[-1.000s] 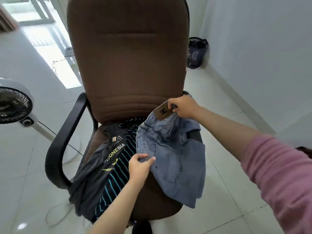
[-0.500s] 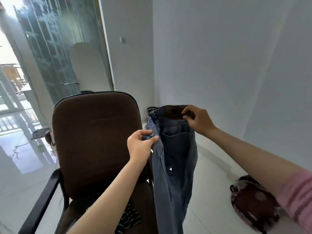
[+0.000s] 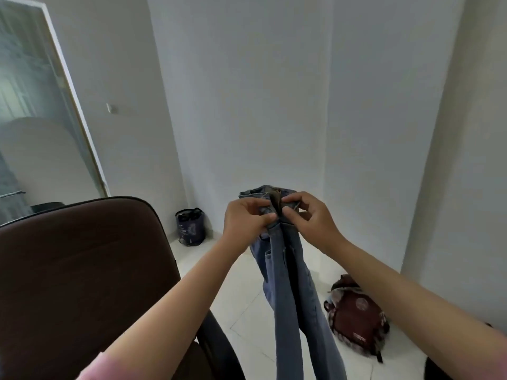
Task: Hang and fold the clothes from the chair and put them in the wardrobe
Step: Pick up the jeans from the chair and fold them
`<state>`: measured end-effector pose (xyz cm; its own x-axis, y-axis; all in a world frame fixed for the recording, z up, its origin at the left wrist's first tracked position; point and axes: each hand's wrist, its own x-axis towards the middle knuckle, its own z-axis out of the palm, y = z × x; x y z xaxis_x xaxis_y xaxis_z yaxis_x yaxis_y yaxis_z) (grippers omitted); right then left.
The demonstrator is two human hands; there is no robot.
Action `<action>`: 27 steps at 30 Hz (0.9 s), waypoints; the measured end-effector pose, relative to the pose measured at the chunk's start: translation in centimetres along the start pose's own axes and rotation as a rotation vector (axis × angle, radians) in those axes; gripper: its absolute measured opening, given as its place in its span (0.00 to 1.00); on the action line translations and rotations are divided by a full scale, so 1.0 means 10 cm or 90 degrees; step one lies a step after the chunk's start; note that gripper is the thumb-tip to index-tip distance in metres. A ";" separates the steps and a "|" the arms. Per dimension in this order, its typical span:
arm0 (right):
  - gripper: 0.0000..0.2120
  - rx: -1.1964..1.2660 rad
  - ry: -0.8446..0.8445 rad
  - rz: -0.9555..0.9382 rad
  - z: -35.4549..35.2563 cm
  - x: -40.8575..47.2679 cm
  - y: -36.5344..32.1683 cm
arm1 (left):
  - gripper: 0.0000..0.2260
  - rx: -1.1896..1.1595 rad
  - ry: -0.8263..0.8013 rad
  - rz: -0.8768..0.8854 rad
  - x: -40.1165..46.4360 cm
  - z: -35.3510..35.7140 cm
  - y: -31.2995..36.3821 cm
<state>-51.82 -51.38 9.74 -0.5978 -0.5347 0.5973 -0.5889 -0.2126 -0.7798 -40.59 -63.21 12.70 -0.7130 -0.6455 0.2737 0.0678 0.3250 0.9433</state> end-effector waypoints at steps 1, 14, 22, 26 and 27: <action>0.10 0.023 -0.010 0.007 -0.05 -0.07 -0.04 | 0.12 0.017 -0.016 0.019 0.01 0.02 0.04; 0.24 -0.161 0.030 -0.082 0.12 -0.51 -0.19 | 0.06 0.041 -0.116 -0.007 0.18 0.20 0.63; 0.19 -0.224 0.074 -0.051 0.35 -0.41 -0.21 | 0.06 0.015 -0.294 -0.057 0.19 -0.23 0.65; 0.22 -0.232 0.076 -0.026 0.32 -0.25 -0.30 | 0.08 -0.046 -0.236 -0.056 0.23 -0.56 0.31; 0.24 -0.231 0.070 -0.019 0.32 -0.19 -0.33 | 0.08 -0.050 -0.201 -0.063 0.22 -0.62 0.16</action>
<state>-46.97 -52.23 10.59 -0.6210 -0.4379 0.6501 -0.7492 0.0877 -0.6565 -37.75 -68.42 16.03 -0.8986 -0.4222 0.1194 0.0316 0.2093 0.9773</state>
